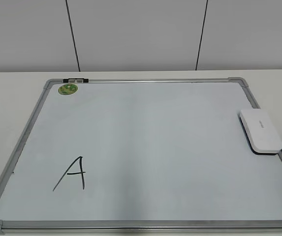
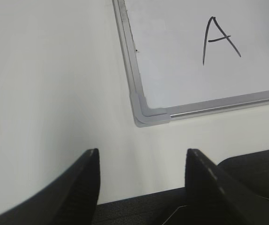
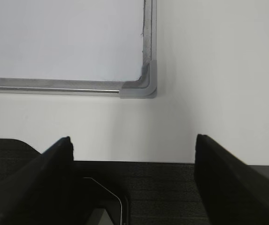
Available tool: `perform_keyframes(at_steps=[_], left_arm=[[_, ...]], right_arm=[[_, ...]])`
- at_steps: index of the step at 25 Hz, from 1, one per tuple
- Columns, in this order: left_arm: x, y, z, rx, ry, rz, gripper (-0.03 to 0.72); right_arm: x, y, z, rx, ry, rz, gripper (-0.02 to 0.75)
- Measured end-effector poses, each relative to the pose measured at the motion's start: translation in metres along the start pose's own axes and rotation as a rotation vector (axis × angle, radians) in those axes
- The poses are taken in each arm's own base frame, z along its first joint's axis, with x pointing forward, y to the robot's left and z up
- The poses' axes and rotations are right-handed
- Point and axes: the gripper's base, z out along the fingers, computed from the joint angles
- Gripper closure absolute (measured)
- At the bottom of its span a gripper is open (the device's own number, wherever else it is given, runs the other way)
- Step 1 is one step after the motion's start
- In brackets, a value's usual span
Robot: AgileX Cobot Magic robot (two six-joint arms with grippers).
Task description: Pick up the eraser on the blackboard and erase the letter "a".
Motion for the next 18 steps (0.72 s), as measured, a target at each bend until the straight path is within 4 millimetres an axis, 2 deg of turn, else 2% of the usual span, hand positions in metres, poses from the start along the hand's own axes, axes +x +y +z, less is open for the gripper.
perform_keyframes(at_steps=[4, 12, 18], left_arm=[[0.0000, 0.0000, 0.0000, 0.000, 0.000, 0.000, 0.253], [0.0003, 0.0030, 0.0000, -0.033, 0.003, -0.026, 0.090], [0.0004, 0.0052, -0.0002, -0.057, 0.004, -0.038, 0.071]], right_arm=[[-0.0002, 0.0000, 0.0000, 0.000, -0.002, 0.002, 0.147], [-0.0002, 0.0003, 0.0000, -0.003, -0.003, 0.004, 0.148], [-0.0002, 0.0003, 0.0000, -0.004, -0.003, 0.004, 0.149]])
